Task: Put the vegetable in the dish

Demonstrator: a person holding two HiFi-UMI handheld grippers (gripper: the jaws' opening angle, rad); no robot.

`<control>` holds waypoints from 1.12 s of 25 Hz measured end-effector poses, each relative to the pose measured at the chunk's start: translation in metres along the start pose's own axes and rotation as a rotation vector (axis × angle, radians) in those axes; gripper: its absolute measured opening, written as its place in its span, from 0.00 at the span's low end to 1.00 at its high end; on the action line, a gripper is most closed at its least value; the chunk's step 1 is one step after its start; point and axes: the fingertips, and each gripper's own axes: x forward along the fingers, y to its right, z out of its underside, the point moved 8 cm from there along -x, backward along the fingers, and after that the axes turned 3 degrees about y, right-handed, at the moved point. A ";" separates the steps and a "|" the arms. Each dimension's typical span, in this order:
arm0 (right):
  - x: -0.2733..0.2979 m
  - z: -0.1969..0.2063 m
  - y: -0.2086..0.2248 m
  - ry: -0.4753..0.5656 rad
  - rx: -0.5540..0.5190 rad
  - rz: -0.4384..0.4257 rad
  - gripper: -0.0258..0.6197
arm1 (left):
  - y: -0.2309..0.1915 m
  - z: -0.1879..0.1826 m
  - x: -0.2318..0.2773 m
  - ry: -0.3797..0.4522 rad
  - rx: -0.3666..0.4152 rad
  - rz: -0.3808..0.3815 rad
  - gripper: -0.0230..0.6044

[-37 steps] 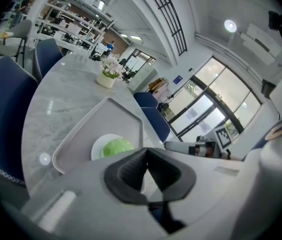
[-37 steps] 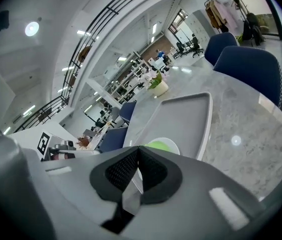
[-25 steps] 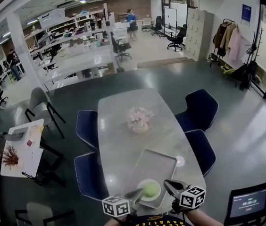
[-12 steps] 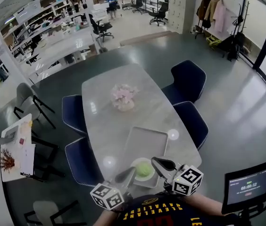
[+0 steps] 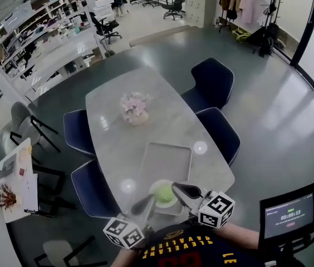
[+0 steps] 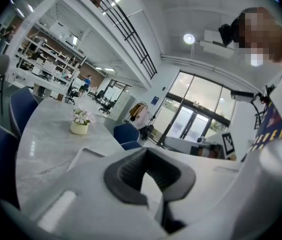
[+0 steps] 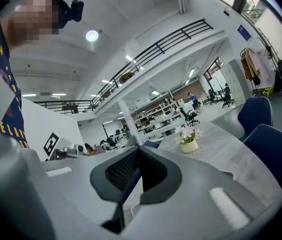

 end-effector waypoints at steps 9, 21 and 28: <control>-0.001 0.003 -0.005 -0.010 -0.026 -0.011 0.05 | 0.002 0.002 0.000 -0.011 0.006 -0.008 0.04; -0.003 0.005 -0.006 -0.032 -0.029 -0.014 0.05 | 0.002 0.006 0.002 -0.027 0.005 -0.026 0.04; -0.002 0.006 -0.006 -0.039 -0.029 -0.007 0.05 | 0.000 0.007 0.005 -0.042 0.012 -0.016 0.04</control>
